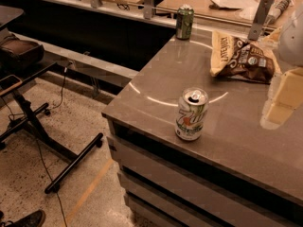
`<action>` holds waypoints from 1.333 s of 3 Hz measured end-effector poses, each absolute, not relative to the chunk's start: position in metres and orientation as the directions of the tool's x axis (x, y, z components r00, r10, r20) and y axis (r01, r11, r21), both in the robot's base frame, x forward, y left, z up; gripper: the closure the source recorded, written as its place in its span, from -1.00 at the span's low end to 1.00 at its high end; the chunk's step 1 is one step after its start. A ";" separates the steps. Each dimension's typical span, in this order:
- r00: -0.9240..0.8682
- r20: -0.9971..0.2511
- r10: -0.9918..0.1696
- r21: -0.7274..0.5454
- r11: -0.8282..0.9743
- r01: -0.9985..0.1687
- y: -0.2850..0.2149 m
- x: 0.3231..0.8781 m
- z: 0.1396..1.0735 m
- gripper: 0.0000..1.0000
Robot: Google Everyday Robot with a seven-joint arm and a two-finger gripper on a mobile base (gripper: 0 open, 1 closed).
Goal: Pick brown chip bag
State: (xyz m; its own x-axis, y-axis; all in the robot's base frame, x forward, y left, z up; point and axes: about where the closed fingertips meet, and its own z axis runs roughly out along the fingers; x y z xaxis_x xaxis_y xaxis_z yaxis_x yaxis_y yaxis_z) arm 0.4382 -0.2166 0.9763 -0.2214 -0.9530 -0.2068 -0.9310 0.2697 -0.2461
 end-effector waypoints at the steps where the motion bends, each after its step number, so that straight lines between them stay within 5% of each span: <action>1: -0.221 -0.207 -0.953 -0.246 0.270 -0.931 -0.217 0.438 0.976 -1.00; 4: -0.264 -0.259 -0.929 -0.265 0.331 -0.906 -0.233 0.549 0.960 -1.00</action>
Offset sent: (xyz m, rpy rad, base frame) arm 0.0613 0.0021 -0.0054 0.0484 -0.0047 -0.0424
